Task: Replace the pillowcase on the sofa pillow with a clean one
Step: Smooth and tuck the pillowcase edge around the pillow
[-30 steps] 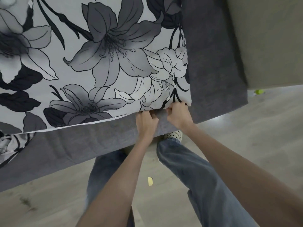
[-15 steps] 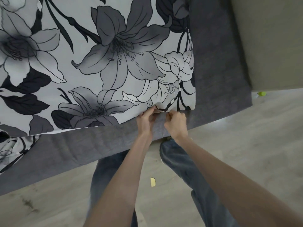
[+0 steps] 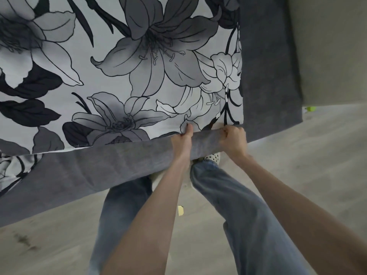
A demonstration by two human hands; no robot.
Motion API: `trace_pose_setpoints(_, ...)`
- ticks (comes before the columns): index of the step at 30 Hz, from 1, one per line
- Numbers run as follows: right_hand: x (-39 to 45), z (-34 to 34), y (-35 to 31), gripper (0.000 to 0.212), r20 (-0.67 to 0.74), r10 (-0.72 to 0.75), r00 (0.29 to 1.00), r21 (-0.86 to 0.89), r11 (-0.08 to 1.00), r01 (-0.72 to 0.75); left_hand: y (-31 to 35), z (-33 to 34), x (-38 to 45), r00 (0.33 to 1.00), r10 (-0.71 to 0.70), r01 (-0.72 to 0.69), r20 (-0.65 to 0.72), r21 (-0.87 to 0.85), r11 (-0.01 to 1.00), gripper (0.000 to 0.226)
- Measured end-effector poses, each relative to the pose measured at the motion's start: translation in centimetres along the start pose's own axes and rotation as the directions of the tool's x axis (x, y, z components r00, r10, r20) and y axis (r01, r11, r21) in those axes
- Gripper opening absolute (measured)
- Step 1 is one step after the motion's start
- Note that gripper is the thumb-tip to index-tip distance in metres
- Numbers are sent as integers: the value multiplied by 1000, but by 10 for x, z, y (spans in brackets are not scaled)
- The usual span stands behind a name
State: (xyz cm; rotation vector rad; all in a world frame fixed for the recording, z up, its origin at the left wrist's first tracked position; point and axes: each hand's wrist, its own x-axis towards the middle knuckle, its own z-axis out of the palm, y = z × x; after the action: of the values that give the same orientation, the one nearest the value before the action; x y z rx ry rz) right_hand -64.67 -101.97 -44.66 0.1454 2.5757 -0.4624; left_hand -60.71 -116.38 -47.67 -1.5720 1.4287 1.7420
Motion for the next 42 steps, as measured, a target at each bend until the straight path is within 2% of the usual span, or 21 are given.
trace_pose_setpoints(1,1,-1,3,11,-7,2,1000,9,1000,-2,0,4,1,1000,-1,0,-8,-28,1000,32)
trace_pose_setpoints(3,1,1,-3,13,-48,-29,998,84,996,33,-3,13,1,999,-17,20,49,-55,998,32)
trace_pose_setpoints(6,-1,12,-4,17,-70,-36,997,215,975,50,-13,28,-6,960,-102,89,260,62,994,37)
trace_pose_setpoints(8,2,13,7,16,-45,-29,999,242,970,39,-14,40,-9,914,-167,154,370,63,986,30)
trace_pose_setpoints(10,7,7,17,16,14,-12,1000,289,957,7,-9,55,-8,919,-151,157,364,12,988,23)
trace_pose_setpoints(12,15,2,26,13,99,80,992,390,914,-112,-4,67,-5,955,-137,133,262,30,991,25)
trace_pose_setpoints(14,26,-1,31,12,228,262,938,548,762,-346,-3,74,-5,950,-165,165,264,22,986,31)
trace_pose_setpoints(16,35,-2,32,18,407,407,817,645,505,-573,-3,77,-7,930,-199,203,308,18,979,28)
trace_pose_setpoints(19,42,-2,30,20,597,389,701,666,248,-704,2,75,-7,907,-269,295,324,-33,955,15)
trace_pose_setpoints(22,44,1,28,14,648,359,672,696,80,-714,17,76,-9,863,-346,447,368,-236,863,18)
trace_pose_setpoints(26,48,1,29,13,614,446,652,705,63,-707,28,75,-8,809,-456,569,372,-298,766,28)
trace_pose_setpoints(30,46,1,28,13,604,471,642,715,35,-698,32,63,-8,763,-475,586,438,-160,794,29)
trace_pose_setpoints(33,42,0,25,11,614,470,634,740,-64,-669,40,55,-4,776,-444,470,448,60,881,33)
trace_pose_setpoints(35,41,-1,21,11,601,491,631,763,-115,-637,44,49,-1,781,-439,439,443,110,892,35)
trace_pose_setpoints(38,41,-4,14,13,578,525,624,788,-162,-593,41,32,3,764,-455,477,457,76,876,33)
trace_pose_setpoints(42,42,-5,13,13,546,561,622,803,-137,-580,41,-9,13,762,-454,539,462,-65,840,27)
